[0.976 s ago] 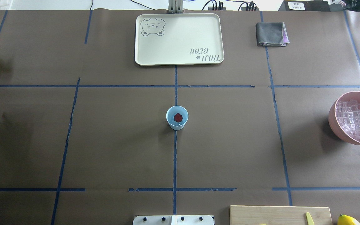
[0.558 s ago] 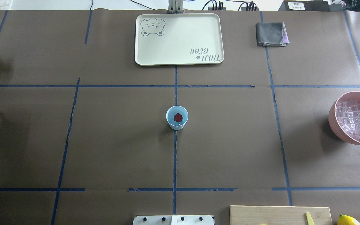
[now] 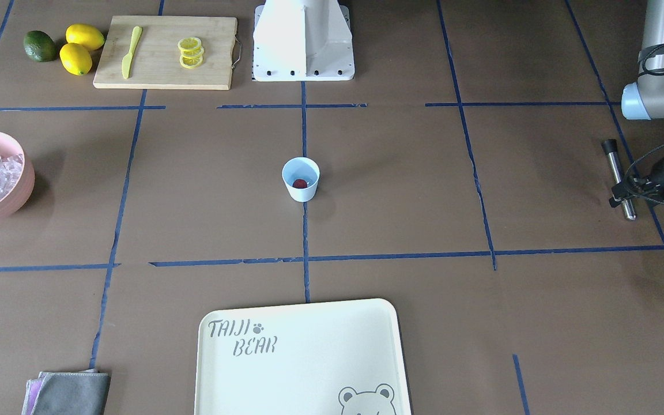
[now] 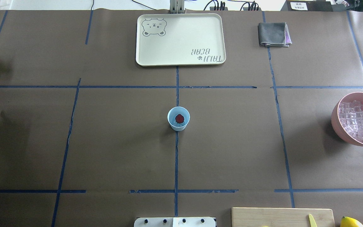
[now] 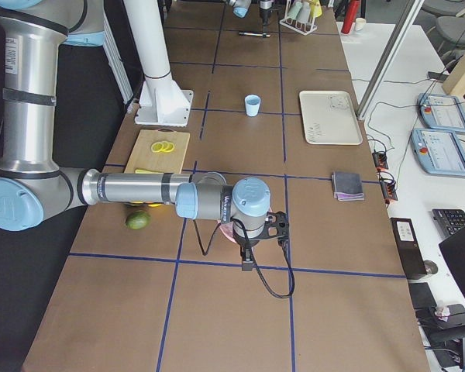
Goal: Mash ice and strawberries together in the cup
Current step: 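Grasp the metal muddler with the left gripper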
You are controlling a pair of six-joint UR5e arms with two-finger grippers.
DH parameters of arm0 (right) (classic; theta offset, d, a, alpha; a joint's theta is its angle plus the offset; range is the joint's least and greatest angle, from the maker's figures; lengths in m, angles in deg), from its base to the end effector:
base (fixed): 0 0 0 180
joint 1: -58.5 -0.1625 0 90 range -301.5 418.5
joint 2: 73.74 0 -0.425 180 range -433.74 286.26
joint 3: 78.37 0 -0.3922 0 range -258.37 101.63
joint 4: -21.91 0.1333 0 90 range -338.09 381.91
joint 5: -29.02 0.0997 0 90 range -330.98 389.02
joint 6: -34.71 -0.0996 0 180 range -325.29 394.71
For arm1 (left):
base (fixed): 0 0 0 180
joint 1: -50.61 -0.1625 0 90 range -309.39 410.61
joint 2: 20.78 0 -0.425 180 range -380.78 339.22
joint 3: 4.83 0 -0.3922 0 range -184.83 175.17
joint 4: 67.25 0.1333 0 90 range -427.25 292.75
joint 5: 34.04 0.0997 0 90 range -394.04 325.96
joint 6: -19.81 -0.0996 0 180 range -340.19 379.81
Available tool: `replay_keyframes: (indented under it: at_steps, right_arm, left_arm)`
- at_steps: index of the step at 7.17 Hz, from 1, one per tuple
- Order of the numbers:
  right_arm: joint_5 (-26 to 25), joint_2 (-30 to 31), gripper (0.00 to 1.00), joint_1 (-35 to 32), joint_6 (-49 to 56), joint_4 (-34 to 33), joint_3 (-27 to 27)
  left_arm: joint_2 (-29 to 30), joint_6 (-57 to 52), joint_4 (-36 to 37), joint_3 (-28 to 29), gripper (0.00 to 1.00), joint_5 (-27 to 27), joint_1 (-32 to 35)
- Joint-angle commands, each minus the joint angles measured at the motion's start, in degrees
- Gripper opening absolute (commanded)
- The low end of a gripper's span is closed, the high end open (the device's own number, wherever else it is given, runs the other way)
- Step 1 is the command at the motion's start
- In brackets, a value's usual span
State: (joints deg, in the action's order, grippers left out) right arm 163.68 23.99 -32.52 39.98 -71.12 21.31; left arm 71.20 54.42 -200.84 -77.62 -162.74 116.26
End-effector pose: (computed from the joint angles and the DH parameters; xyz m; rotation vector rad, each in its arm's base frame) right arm 0.0710 -0.4320 0.6430 0.0249 -0.7794 -0.0630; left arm 0.1488 -0.5010 0.7113 0.0887 0.8089 -0.0020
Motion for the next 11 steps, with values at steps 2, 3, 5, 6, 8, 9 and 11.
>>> replay_keyframes:
  at_steps: [2,3,5,6,8,9,11]
  right_arm:
    - [0.1,-0.1,0.99,0.0,0.1,0.1,-0.7]
    - [0.1,-0.1,0.99,0.0,0.0,0.1,-0.9]
    - [0.1,-0.1,0.99,0.0,-0.1,0.1,-0.7]
    - [0.2,-0.1,0.99,0.0,-0.1,0.1,-0.4]
    - [0.2,-0.1,0.99,0.0,-0.1,0.1,0.1]
    - [0.2,-0.1,0.99,0.0,-0.1,0.1,0.5]
    - [0.7,-0.1,0.99,0.0,-0.1,0.1,1.2]
  left_arm:
    - [-0.2,-0.2,-0.9,-0.1,0.62,0.2,-0.3]
    - [-0.6,-0.5,-1.9,-0.2,0.35,0.2,-0.3]
    - [-0.9,-0.5,-3.1,-0.5,0.02,0.1,-0.3]
    - [-0.9,-0.4,-2.7,-1.8,0.00,-0.2,-0.1]
    - [-0.9,-0.3,4.4,-13.2,0.00,-3.4,0.4]
    - [-0.8,-0.5,8.8,-22.3,0.00,-3.3,0.4]
    - [-0.1,-0.6,9.1,-34.5,0.00,-2.5,0.2]
